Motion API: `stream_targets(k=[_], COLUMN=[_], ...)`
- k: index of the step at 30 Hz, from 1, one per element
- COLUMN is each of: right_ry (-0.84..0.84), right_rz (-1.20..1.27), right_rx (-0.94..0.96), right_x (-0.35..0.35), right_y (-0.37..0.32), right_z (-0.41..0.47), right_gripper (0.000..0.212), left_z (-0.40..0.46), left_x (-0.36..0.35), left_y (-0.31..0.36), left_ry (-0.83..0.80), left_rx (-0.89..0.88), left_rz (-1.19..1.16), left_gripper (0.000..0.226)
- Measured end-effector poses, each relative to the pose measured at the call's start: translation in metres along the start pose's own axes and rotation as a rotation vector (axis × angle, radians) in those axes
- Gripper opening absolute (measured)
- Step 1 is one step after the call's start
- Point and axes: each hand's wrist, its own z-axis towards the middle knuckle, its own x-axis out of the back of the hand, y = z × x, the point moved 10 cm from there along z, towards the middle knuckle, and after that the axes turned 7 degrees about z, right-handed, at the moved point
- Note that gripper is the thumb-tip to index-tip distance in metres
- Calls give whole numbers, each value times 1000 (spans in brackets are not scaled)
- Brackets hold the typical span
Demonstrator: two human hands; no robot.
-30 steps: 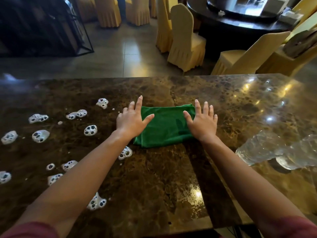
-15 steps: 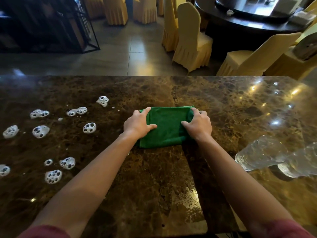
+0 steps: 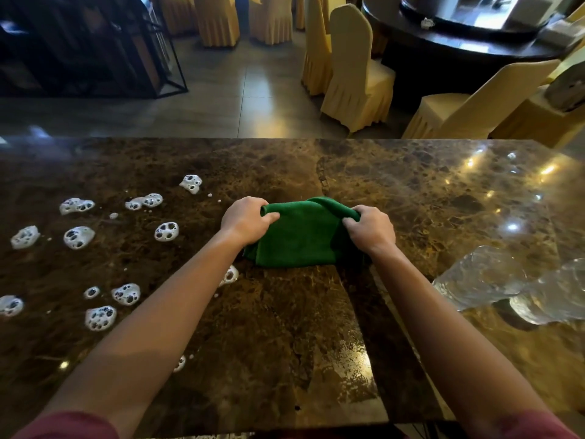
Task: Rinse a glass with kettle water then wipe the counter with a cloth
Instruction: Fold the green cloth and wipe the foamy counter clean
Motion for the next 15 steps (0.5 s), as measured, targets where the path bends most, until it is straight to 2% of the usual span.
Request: stream_targets(k=[5,9,12,15], right_ry=[33,-11,-6,8], right_rz=[149,521,750,868], right_rx=[104,193,189,253], right_x=[19,32,45,61], right_y=[-5,-17,-28,-53], right_z=[-11,-34,-48,-66], right_gripper=[25,8,6,12], left_z=[-10,-29,-46,-60], left_x=[16,41,55,63], left_y=[-3,-4,-2,0], left_ry=[21,77,76,107], left_rx=[-81,-142,-175,-220], left_rz=[-206,-394,-553,-616], left_gripper=[37,14,5,4])
